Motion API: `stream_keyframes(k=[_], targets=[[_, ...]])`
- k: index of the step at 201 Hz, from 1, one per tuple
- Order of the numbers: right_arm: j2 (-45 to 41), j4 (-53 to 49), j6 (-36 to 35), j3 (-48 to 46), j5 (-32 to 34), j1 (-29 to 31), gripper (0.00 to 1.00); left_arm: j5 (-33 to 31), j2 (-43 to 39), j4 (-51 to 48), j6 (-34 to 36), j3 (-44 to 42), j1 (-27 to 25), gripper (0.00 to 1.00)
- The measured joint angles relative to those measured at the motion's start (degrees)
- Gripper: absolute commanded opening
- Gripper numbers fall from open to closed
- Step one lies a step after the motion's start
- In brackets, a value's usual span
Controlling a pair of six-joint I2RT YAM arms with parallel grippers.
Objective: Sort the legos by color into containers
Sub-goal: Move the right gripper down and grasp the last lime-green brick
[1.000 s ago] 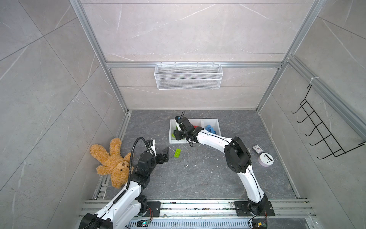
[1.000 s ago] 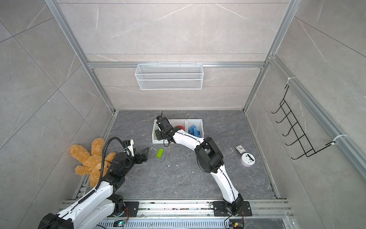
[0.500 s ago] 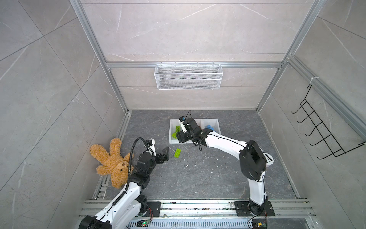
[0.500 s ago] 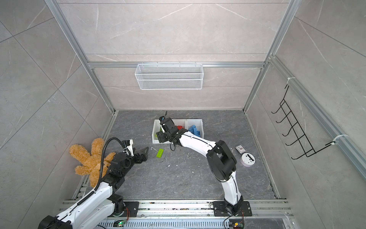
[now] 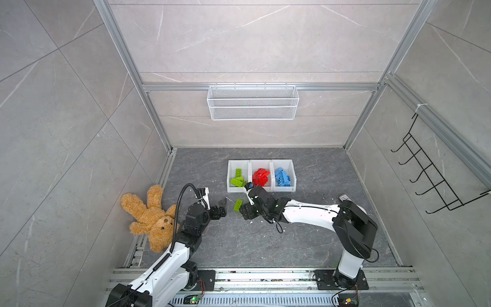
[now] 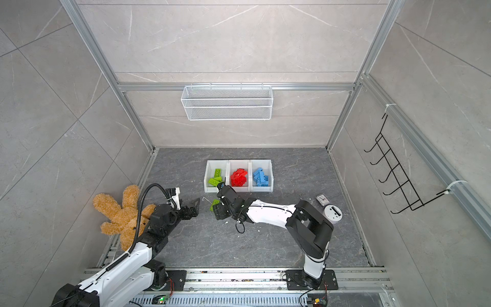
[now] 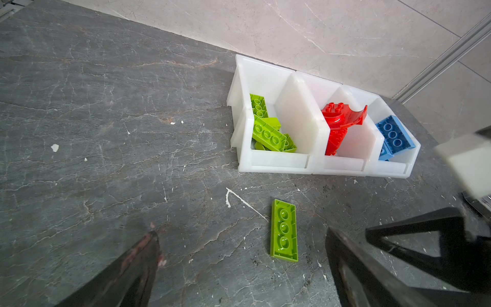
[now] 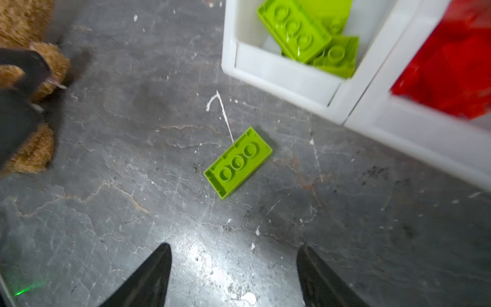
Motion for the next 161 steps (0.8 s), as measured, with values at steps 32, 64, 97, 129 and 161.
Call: stream_keyframes(k=[32,64,97,129,161], targets=[[4.4,-0.2,0.5,2.7,-0.8,0.0,0.78,-0.5,-0.4,0.0,0.1,0.0,0.0,0.99],[7.6,0.2,0.7,6.6,-2.3,0.0,0.78,-0.7,-0.5,0.0,0.2,0.0,0.0,0.99],[11.9,-0.1,0.7,10.5,-2.8,0.1,0.79,-0.7,-0.5,0.0,0.2,0.0,0.0,0.99],[15.5,-1.7,0.6,14.3,-2.6,0.2,0.80,-0.7,-0.8,0.0,0.2,0.0,0.0,0.99],[18.1,-3.2,0.2,18.3,-1.6,0.3,0.80,-0.7,-0.9,0.0,0.2,0.0,0.0,0.99]])
